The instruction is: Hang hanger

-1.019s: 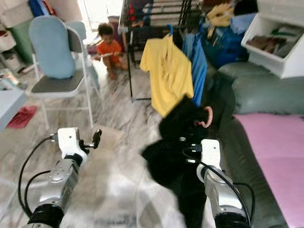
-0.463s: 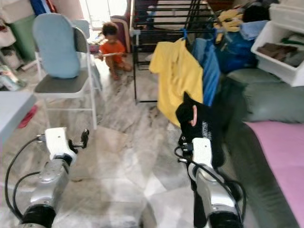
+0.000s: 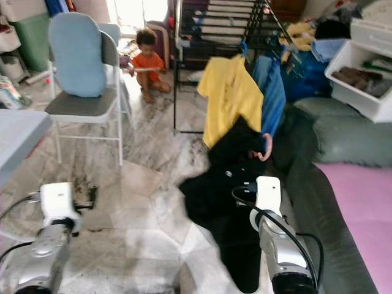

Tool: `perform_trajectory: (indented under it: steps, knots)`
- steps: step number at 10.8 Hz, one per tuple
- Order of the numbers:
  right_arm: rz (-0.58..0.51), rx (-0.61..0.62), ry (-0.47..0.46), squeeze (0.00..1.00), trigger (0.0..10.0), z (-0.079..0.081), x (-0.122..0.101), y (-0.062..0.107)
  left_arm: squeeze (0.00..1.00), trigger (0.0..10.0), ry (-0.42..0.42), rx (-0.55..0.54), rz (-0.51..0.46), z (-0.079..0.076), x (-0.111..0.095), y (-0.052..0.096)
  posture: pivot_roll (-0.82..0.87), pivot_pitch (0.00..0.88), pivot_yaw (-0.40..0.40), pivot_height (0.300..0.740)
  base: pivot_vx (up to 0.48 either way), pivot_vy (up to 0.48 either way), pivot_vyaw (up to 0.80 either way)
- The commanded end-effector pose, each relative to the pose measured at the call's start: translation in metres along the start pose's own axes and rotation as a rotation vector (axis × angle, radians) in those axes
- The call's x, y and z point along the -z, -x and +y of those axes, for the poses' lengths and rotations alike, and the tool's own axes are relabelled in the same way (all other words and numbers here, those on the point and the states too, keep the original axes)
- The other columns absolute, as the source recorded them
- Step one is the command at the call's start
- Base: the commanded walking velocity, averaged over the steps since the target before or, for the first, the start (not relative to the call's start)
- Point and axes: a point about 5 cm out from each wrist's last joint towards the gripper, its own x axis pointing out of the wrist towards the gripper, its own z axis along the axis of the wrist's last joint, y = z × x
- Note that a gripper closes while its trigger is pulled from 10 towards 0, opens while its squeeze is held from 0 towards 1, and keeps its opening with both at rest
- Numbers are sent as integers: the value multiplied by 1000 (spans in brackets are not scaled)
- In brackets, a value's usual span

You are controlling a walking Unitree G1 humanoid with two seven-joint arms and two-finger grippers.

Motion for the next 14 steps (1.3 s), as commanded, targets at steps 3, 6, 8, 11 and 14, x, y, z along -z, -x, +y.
perform_trajectory:
  steps: [3,6,8,11,14]
  knots:
    - [-64,2,38,0,10000,2,-12,-1,0,10000,-2,36,-19,-12,-7,-3,-66,0,-14,740,0,0,0]
    - [-68,2,18,0,10000,5,-10,1,0,10000,-1,67,-33,-21,-16,-10,-79,0,3,740,0,0,0]
    - [-68,5,7,0,10000,4,-8,2,0,10000,-9,72,-30,-23,-16,-11,-85,0,13,740,0,0,0]
    - [-69,-4,-1,0,10000,6,-7,2,0,10000,-17,59,-23,-18,-14,-10,-79,0,15,740,0,-310,0]
    - [-72,-22,8,0,10000,10,-9,1,0,10000,-15,44,-18,-17,-13,-9,-71,0,6,740,0,-298,0]
